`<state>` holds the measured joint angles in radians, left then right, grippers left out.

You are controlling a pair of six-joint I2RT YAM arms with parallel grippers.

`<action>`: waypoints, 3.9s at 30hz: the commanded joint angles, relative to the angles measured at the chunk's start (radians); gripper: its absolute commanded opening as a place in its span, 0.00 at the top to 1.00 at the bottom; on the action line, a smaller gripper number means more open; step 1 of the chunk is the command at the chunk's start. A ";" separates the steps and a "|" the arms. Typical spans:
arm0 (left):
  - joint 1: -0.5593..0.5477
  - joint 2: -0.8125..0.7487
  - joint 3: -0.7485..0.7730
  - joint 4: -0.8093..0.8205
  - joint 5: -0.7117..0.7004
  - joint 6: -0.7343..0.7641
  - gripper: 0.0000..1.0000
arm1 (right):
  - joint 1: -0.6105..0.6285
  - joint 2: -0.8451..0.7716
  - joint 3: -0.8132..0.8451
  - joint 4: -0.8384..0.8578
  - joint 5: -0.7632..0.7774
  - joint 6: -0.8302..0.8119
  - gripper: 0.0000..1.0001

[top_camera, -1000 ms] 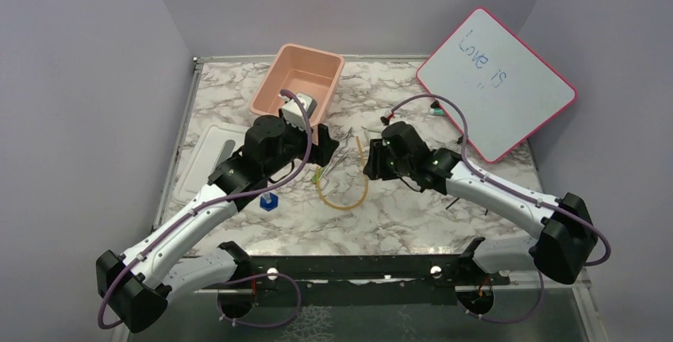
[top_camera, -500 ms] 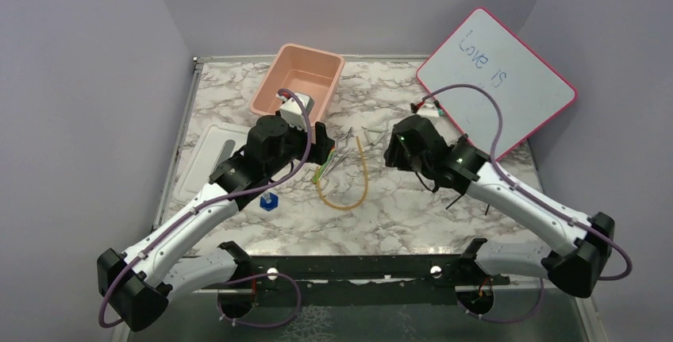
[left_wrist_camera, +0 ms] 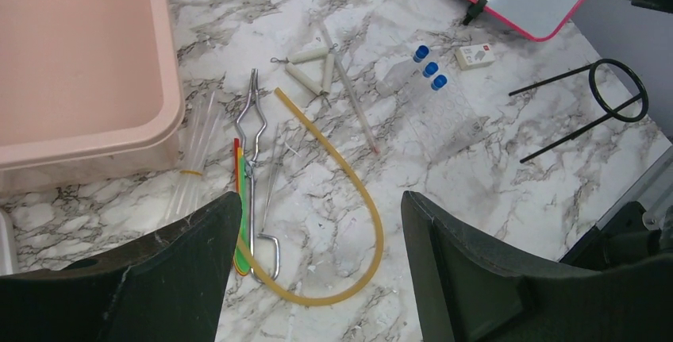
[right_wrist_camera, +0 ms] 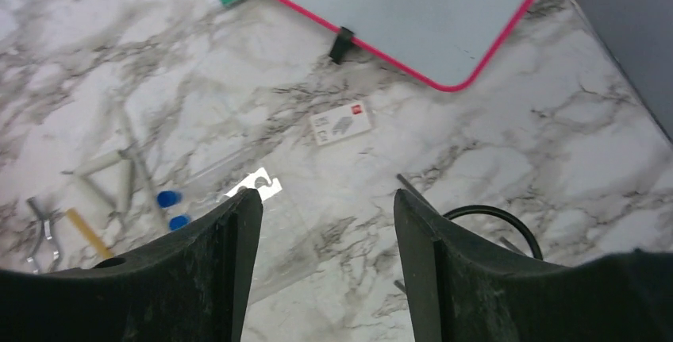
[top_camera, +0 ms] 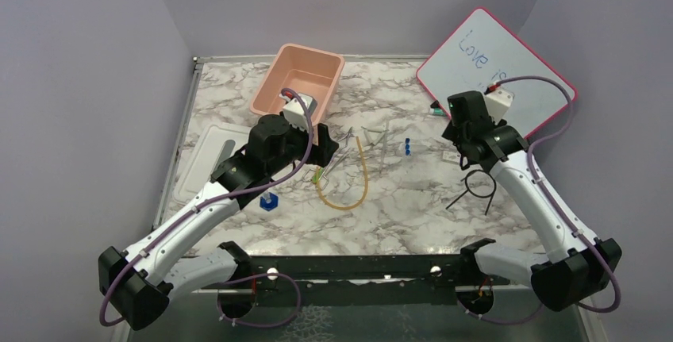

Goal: Organize the chemistry lab equipment

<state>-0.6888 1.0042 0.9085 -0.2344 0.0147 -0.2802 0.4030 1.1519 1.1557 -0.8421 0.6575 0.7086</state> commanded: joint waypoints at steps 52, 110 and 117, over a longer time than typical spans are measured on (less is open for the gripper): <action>0.002 0.047 0.107 0.006 -0.006 -0.036 0.24 | -0.174 -0.030 -0.071 0.036 0.083 -0.039 0.99; 0.002 -0.271 0.198 -0.051 -0.677 0.026 0.24 | 0.486 1.265 1.199 0.443 -0.476 -0.639 0.91; 0.003 -0.225 0.209 -0.065 -0.744 0.044 0.24 | 0.470 1.293 1.227 0.419 -0.485 -0.596 0.74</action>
<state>-0.6888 0.7544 1.1080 -0.2832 -0.6788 -0.2485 0.8841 2.4481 2.3363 -0.4225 0.1982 0.0914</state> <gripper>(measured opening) 0.758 0.215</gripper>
